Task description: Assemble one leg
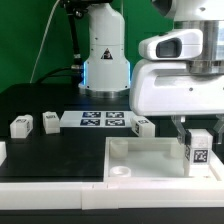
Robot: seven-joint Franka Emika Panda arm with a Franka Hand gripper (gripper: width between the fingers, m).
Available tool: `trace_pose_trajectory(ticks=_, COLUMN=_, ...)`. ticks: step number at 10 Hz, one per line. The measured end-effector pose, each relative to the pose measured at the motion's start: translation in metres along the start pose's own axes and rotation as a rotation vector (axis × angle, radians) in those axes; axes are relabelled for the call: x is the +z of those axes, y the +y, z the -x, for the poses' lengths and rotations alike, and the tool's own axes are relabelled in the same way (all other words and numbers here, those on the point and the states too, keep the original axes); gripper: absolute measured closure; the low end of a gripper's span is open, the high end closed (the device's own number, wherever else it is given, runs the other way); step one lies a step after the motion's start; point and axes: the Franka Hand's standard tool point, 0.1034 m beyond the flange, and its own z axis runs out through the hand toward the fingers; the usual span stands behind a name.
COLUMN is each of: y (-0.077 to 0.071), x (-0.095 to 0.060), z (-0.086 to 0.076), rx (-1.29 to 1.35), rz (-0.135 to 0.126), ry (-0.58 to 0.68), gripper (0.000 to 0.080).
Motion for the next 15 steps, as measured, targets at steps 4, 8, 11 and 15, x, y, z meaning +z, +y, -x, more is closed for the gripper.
trace_pose_trajectory(ticks=4, y=0.005, x=0.001, z=0.002, rx=0.518, rz=-0.001, ry=0.008, gripper=0.0508)
trace_pose_trajectory(ticks=8, y=0.029, x=-0.001, z=0.008, rx=0.795, rz=0.061, ry=0.018, gripper=0.0501)
trace_pose_trajectory(ticks=11, y=0.032, x=0.0, z=0.009, rx=0.82, rz=0.071, ry=0.017, gripper=0.0278)
trace_pose_trajectory(ticks=15, y=0.032, x=0.001, z=0.009, rx=0.82, rz=0.071, ry=0.016, gripper=0.0157)
